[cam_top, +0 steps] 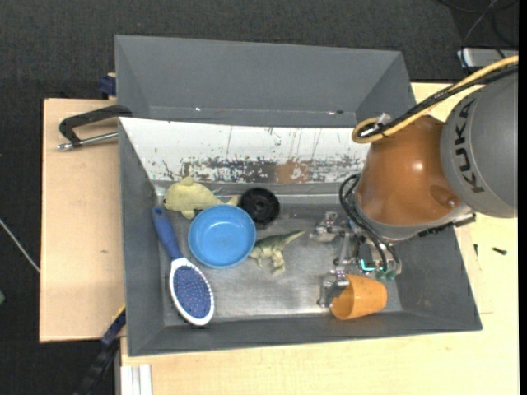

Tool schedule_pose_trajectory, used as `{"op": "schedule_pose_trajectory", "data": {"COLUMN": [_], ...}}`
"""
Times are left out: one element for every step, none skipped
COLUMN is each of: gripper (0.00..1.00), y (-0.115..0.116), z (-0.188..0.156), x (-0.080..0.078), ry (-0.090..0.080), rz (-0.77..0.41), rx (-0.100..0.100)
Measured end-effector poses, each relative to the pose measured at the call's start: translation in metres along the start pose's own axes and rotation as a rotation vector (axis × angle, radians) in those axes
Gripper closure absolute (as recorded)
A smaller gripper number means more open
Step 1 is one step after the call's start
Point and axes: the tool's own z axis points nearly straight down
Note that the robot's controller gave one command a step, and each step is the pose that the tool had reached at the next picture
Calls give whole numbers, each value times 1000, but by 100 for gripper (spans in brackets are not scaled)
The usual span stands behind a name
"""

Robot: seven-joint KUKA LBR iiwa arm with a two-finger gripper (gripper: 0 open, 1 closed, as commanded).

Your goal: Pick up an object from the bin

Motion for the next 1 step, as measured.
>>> {"op": "schedule_pose_trajectory", "data": {"gripper": [0], "y": [62], "z": [63], "x": [-58], "ry": [-11], "rz": [-262], "rx": [2]}}
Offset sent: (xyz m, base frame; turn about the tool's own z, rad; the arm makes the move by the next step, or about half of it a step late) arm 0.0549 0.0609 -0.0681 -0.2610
